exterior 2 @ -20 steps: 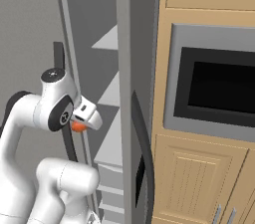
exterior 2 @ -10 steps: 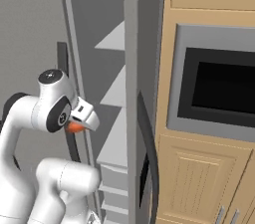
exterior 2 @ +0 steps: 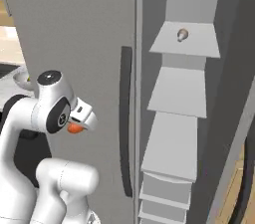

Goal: Take the mango, mushroom, and squash from the freezer and place them in the bowl on the counter.

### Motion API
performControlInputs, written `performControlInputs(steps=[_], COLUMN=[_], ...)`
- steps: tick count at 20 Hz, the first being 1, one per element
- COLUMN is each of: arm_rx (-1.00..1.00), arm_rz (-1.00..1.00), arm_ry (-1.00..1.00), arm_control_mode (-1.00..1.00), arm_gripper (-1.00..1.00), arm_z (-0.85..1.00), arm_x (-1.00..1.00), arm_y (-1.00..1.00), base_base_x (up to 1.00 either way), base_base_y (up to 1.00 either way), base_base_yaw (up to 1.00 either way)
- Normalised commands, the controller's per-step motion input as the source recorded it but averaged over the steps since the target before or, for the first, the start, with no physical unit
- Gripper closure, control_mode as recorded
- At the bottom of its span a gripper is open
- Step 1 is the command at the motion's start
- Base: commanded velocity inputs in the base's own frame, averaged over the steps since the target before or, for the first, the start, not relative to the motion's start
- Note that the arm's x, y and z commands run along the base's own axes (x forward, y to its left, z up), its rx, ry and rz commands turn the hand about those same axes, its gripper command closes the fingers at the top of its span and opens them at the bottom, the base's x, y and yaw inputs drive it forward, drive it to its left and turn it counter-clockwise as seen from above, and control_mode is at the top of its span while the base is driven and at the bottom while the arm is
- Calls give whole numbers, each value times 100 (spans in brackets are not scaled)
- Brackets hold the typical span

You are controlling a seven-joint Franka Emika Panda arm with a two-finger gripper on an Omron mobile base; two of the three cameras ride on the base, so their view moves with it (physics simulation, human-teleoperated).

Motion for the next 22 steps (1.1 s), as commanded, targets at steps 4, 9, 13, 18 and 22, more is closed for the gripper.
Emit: performControlInputs(steps=[4, 9, 13, 18, 22], arm_rx=[0, 0, 0, 0, 0], arm_rz=[0, 0, 0, 0, 0], arm_ry=[0, 0, 0, 0, 0], arm_control_mode=[100, 100, 100, 100, 100], arm_gripper=[100, 100, 100, 100, 100], arm_z=[0, 0, 0, 0, 0], arm_x=[0, 0, 0, 0, 0], arm_y=[0, 0, 0, 0, 0], base_base_x=[0, 2, 17, 29, 32], base_base_y=[100, 100, 73, 50, 52], base_base_yaw=[4, 1, 0, -6, -13])
